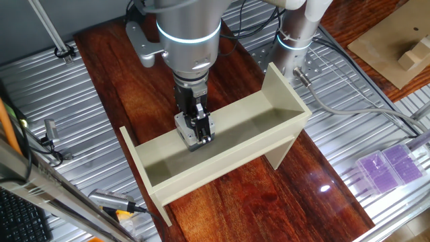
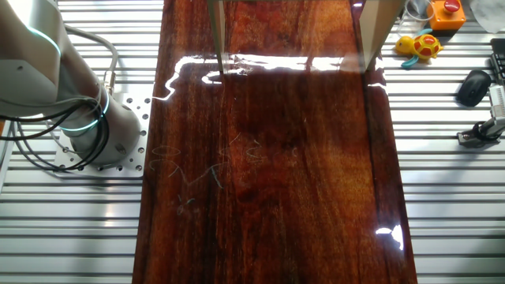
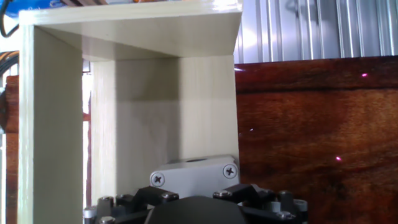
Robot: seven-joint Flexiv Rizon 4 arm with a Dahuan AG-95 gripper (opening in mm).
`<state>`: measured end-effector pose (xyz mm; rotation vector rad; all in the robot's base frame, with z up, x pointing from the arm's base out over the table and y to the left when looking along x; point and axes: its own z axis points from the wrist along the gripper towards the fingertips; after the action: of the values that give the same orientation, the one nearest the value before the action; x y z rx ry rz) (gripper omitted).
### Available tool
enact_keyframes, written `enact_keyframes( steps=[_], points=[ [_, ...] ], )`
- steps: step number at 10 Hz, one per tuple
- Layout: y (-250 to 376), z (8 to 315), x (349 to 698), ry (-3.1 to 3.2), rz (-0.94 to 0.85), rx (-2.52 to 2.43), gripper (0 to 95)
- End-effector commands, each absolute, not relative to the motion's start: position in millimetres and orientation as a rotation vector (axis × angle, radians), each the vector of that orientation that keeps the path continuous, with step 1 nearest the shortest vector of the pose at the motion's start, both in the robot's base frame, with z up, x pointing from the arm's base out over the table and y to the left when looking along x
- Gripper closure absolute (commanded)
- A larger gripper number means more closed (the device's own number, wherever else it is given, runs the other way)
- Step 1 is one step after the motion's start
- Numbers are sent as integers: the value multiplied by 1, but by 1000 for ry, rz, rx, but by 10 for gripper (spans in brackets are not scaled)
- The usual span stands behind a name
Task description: Take the object down from the shelf
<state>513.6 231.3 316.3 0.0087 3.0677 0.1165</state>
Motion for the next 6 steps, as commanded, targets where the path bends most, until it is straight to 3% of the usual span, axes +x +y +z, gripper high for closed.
enact_keyframes(
  steps=[1, 3, 4, 6],
  points=[
    [231, 314, 515, 3066, 114, -11, 190],
    [230, 312, 515, 3065, 113, -23, 570],
    [230, 312, 515, 3065, 115, -25, 950],
    [231, 314, 515, 3072, 117, -34, 950]
  ],
)
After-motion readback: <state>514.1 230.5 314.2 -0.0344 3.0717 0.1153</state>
